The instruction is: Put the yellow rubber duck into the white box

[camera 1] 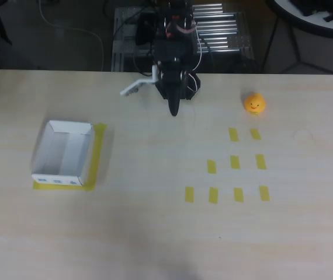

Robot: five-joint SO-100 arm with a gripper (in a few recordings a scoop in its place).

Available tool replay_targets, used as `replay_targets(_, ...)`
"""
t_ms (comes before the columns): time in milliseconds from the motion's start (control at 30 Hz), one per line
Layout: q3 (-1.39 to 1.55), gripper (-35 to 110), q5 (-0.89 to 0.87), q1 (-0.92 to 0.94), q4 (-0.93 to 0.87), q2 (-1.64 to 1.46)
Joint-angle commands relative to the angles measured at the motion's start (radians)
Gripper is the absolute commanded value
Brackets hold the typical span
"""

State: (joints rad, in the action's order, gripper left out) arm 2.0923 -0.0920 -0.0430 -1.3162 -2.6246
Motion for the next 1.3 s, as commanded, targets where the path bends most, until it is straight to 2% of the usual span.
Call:
replay_targets(0,-0.362,0,0.143,-0.075,-0.063,0.118)
replay_targets(200,-0.362,0,0.282,-0.179,-0.077,0.167)
replay_targets(533,-0.334,17,0.491,-0.359,-0.147,0.270)
replay_targets(667,-0.316,36,0.525,-0.442,-0.179,0.256)
replay_targets(967,-0.365,49,0.575,-0.782,-0.387,0.380)
replay_targets(1267,-0.396,50,0.560,-0.968,-0.396,0.565)
